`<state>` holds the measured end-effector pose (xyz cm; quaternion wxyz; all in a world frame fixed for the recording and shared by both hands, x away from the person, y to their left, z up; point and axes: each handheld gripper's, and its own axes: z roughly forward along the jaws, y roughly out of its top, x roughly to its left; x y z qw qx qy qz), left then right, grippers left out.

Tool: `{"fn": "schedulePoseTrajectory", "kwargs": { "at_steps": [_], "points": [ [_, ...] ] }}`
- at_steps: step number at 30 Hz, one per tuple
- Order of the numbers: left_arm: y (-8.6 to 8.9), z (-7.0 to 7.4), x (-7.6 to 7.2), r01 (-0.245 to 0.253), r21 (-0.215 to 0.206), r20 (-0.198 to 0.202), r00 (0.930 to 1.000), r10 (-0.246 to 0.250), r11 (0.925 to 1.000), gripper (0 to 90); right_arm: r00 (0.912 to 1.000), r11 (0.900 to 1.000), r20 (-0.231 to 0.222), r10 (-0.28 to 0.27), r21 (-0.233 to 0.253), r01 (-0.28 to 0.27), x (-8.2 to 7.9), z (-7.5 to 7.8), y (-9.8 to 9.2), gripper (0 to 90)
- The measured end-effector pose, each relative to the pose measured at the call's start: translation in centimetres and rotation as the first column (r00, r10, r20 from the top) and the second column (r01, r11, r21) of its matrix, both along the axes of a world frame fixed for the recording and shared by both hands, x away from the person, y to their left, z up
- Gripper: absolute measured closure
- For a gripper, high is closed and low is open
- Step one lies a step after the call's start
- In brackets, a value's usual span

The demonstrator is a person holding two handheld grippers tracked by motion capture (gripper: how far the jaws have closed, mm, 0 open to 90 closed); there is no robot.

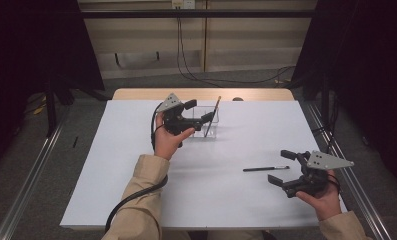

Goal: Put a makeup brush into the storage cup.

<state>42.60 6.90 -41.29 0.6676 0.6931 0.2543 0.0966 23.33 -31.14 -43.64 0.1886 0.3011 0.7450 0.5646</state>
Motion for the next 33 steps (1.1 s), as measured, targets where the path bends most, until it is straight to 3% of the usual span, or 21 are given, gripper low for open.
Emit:
{"fn": "schedulePoseTrajectory", "kwargs": {
  "at_steps": [7,19,33],
  "points": [
    [0.9,0.4,-0.5,0.014,0.025,0.015,0.9998,-0.014,0.9996,2.9,1.0000,1.000,0.000,-0.001,0.001,0.001,0.0,0.0,0.0,1.3],
    [2.8,0.7,-1.4,0.026,0.023,0.048,0.9985,-0.027,0.9994,0.0,1.0000,1.000,0.000,-0.001,0.000,0.001,0.0,0.0,0.0,1.3],
    [4.5,0.3,-2.4,0.038,0.050,0.038,0.9985,-0.039,0.9980,0.0,1.0000,1.000,-0.002,0.002,0.002,-0.002,0.0,0.0,0.1,1.3]
  ]
}}
